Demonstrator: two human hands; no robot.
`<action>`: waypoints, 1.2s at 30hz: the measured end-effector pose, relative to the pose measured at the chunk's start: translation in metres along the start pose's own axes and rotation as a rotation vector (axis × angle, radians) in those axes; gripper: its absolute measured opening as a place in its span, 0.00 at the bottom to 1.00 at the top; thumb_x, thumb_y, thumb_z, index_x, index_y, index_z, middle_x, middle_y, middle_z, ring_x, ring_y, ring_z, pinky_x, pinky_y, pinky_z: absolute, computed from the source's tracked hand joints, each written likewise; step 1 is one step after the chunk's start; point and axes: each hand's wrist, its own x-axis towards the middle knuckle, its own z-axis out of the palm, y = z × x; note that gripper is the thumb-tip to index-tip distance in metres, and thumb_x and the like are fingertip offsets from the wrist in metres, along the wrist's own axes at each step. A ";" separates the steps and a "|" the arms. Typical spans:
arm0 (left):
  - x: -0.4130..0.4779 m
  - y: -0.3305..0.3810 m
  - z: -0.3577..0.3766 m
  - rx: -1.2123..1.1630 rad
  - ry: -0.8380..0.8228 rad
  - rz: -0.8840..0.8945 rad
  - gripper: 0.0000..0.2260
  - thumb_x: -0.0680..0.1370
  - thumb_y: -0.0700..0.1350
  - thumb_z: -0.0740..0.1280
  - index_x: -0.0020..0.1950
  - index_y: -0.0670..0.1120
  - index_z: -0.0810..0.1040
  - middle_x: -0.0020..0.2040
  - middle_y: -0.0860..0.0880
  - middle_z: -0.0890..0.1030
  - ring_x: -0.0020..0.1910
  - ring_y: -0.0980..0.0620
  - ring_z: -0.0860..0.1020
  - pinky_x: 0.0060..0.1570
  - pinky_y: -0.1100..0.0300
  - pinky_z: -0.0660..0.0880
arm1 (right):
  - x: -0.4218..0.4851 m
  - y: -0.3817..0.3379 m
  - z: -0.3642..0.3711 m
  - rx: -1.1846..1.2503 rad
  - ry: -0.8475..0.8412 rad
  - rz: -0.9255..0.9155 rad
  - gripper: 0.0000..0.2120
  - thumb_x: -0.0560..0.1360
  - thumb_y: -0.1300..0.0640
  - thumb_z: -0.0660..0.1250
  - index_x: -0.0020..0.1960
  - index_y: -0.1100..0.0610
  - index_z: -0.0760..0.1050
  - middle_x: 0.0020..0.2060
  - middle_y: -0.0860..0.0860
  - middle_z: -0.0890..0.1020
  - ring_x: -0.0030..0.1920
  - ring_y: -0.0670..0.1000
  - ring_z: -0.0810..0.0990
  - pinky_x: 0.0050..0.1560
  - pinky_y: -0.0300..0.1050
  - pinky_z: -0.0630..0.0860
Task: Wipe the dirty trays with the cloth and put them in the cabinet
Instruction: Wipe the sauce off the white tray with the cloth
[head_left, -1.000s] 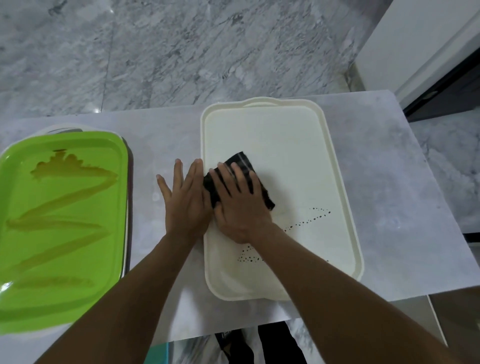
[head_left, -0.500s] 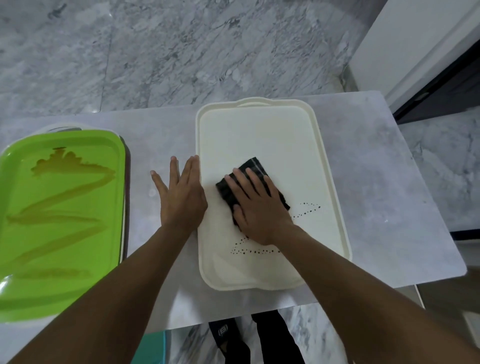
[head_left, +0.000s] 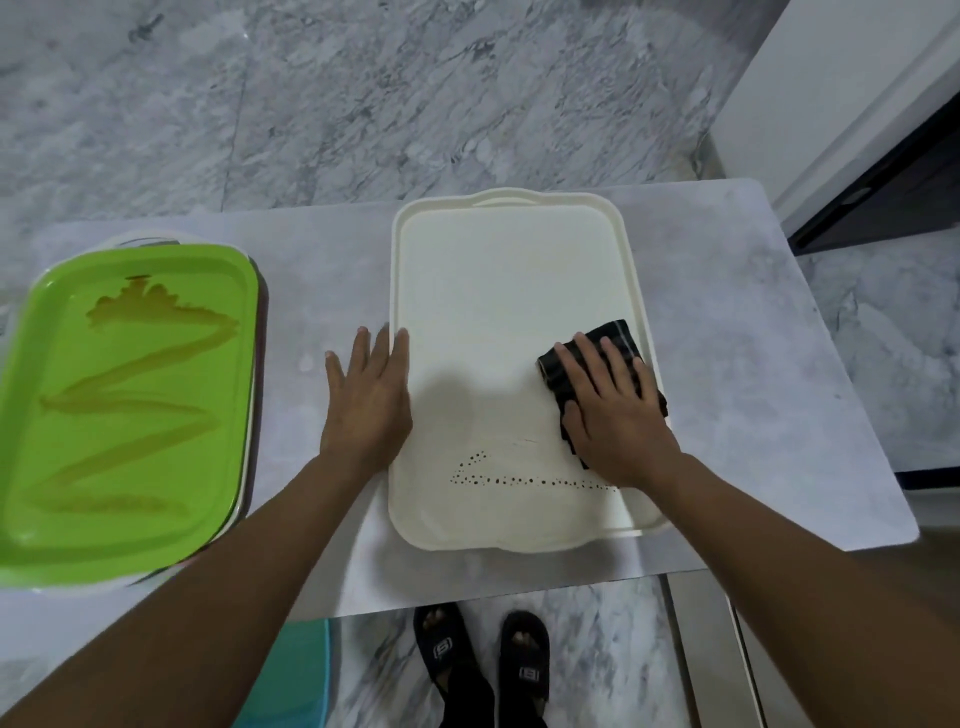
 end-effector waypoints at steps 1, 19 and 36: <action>-0.017 0.000 0.003 -0.018 0.005 0.021 0.25 0.82 0.36 0.54 0.80 0.41 0.56 0.79 0.42 0.61 0.80 0.38 0.52 0.73 0.32 0.52 | 0.000 0.001 0.000 -0.005 0.013 -0.006 0.31 0.82 0.47 0.50 0.83 0.48 0.45 0.82 0.49 0.50 0.82 0.54 0.48 0.79 0.57 0.47; -0.052 -0.004 0.020 -0.223 0.138 -0.001 0.22 0.85 0.42 0.50 0.80 0.43 0.58 0.77 0.46 0.67 0.80 0.40 0.53 0.74 0.32 0.46 | -0.018 -0.155 0.027 0.132 0.041 -0.180 0.34 0.78 0.46 0.50 0.83 0.53 0.49 0.82 0.51 0.50 0.82 0.56 0.48 0.78 0.61 0.42; -0.052 0.005 0.009 -0.102 0.089 -0.022 0.25 0.82 0.40 0.55 0.80 0.42 0.58 0.72 0.42 0.71 0.79 0.38 0.54 0.72 0.28 0.47 | -0.058 -0.071 0.025 0.141 -0.062 -0.161 0.33 0.82 0.46 0.49 0.82 0.47 0.39 0.82 0.49 0.40 0.81 0.54 0.39 0.79 0.59 0.40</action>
